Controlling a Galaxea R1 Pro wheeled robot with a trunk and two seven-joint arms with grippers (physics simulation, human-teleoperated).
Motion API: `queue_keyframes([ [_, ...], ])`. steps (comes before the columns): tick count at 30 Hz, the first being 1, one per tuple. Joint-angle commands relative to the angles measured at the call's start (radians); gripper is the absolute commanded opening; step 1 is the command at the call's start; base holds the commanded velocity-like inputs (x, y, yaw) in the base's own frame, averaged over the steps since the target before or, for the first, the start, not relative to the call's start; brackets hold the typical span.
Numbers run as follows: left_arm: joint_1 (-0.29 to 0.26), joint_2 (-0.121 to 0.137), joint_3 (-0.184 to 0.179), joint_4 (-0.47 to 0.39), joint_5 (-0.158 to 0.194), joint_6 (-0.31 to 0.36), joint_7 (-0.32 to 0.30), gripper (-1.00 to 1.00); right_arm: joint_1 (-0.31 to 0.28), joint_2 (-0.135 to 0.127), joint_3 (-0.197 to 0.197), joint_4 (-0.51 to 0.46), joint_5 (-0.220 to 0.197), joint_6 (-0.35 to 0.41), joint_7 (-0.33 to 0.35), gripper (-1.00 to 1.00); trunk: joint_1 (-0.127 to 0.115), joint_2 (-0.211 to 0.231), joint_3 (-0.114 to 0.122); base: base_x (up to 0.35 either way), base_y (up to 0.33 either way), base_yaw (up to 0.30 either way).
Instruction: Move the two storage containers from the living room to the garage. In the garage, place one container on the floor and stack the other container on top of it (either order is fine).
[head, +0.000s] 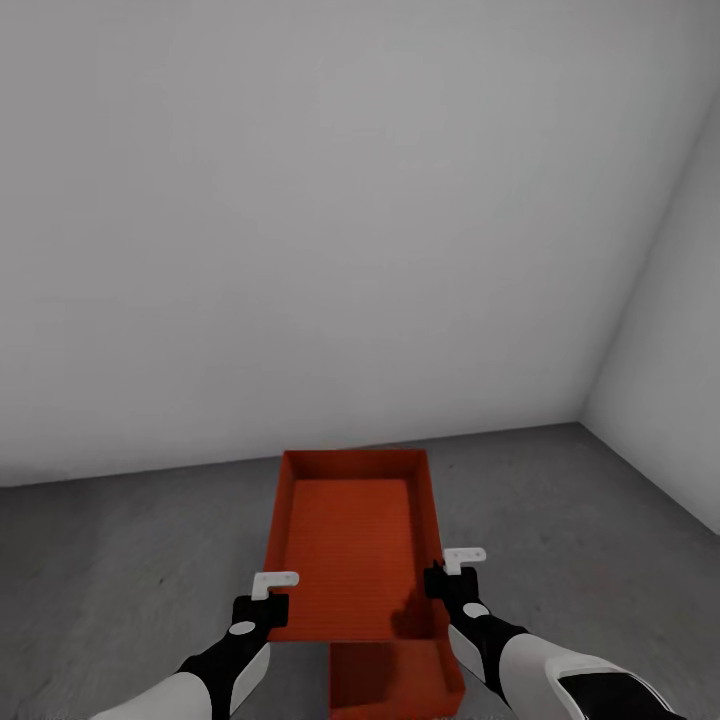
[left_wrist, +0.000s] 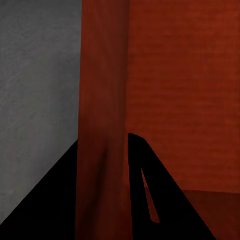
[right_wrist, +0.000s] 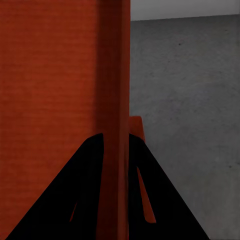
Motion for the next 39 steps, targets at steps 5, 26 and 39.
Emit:
queue_keyframes([
  [5, -0.001, 0.009, 0.043, 0.002, 0.012, -0.005, 0.018, -1.0, -0.001, -0.008, -0.038, -0.001, -0.009, -0.007, -0.009, -1.0, 0.0, -0.001, -0.009, 0.0, 0.0, 0.0],
  [26, -0.001, 0.009, 0.043, 0.002, 0.012, -0.005, 0.018, -1.0, -0.001, -0.008, -0.038, -0.001, -0.009, -0.007, -0.009, -1.0, 0.0, -0.001, -0.043, 0.0, 0.0, 0.0],
  [39, -0.001, 0.009, 0.043, 0.002, 0.012, -0.005, 0.018, -1.0, -0.001, -0.008, -0.038, 0.0, -0.009, -0.007, -0.008, -1.0, 0.0, -0.001, -0.064, 0.0, 0.0, 0.0],
])
